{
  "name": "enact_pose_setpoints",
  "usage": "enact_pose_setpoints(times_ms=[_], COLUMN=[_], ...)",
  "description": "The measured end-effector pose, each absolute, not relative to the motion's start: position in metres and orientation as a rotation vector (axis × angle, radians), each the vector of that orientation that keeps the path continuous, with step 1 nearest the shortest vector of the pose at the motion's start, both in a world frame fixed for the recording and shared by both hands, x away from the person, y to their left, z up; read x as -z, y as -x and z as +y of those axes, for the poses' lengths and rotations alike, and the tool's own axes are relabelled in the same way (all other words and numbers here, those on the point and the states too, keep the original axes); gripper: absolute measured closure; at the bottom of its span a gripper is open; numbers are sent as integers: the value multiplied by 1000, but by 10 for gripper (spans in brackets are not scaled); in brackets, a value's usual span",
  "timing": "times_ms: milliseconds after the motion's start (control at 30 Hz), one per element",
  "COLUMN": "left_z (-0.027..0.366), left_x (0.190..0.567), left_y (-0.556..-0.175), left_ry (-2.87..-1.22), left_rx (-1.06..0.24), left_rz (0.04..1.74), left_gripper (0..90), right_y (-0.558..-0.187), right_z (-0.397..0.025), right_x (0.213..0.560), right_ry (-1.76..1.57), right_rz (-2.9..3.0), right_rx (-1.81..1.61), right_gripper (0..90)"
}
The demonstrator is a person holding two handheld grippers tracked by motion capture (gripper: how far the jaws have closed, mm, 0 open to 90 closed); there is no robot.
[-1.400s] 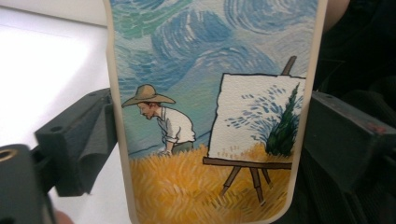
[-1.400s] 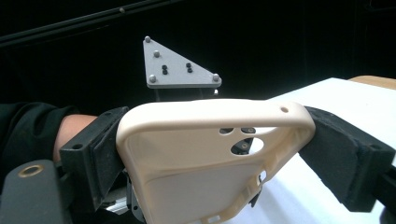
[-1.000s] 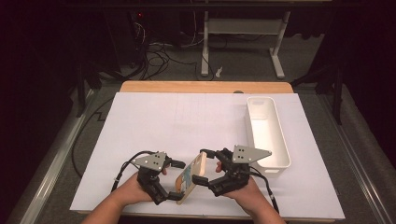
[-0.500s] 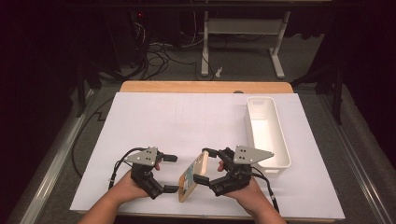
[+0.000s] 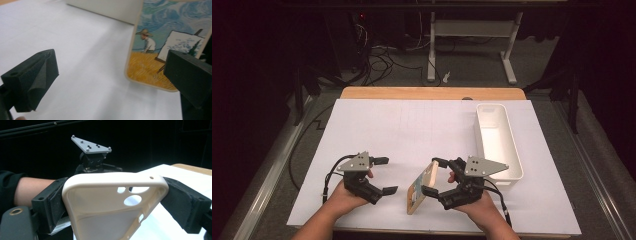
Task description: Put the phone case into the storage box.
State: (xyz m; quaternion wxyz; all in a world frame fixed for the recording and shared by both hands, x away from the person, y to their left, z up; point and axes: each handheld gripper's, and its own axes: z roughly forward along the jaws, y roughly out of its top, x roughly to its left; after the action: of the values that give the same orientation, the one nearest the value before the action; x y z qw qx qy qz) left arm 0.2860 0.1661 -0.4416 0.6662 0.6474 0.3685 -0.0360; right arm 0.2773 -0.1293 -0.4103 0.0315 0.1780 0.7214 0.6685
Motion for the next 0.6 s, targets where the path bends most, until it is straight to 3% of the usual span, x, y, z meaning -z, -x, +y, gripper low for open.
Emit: enact_pose_setpoints(times_ms=[600], left_z=[193], left_x=[452], left_y=[-287], left_ry=[-1381], left_rx=[-148], left_rz=[971], left_gripper=[13], right_y=[-276], right_z=[-134], right_x=[409], right_ry=[-567], right_rz=[2194], right_rx=[-2017], right_gripper=[123])
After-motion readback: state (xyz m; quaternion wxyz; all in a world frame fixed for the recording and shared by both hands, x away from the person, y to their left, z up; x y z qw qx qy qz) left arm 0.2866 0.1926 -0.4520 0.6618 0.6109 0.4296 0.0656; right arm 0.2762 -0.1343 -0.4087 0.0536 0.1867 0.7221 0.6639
